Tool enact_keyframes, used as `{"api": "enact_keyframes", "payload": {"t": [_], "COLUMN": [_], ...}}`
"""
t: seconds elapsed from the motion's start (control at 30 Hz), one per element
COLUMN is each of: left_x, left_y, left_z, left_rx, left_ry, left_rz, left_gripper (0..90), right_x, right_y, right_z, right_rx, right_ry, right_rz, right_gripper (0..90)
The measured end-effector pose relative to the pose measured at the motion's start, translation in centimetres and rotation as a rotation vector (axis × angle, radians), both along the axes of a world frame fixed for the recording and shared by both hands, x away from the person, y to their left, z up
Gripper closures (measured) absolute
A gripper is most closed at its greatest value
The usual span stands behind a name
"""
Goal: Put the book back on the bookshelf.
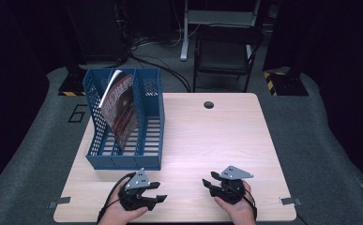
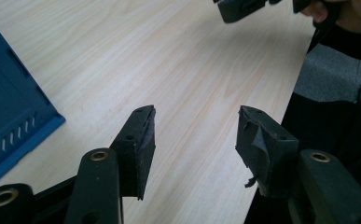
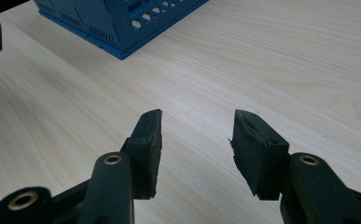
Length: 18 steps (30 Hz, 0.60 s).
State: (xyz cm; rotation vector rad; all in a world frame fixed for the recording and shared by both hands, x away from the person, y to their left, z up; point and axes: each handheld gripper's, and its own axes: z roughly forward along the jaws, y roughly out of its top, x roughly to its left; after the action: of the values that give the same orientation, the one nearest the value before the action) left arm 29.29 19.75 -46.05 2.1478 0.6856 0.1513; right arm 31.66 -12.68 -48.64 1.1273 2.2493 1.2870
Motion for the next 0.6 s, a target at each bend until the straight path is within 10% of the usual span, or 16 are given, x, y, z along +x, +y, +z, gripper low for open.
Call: {"api": "enact_keyframes", "payload": {"t": [0.6], "left_x": [1.1], "left_y": [1.0], "left_z": [-3.4], "left_rx": [-0.018], "left_ry": [0.029], "left_rz": [0.069], "left_gripper": [45.5], "right_x": [0.1], "right_y": [0.2], "right_z": [-0.2], "right_rx": [-0.004], "right_ry": [0.003], "right_rz": [0.009], "right_gripper": [52.2]}}
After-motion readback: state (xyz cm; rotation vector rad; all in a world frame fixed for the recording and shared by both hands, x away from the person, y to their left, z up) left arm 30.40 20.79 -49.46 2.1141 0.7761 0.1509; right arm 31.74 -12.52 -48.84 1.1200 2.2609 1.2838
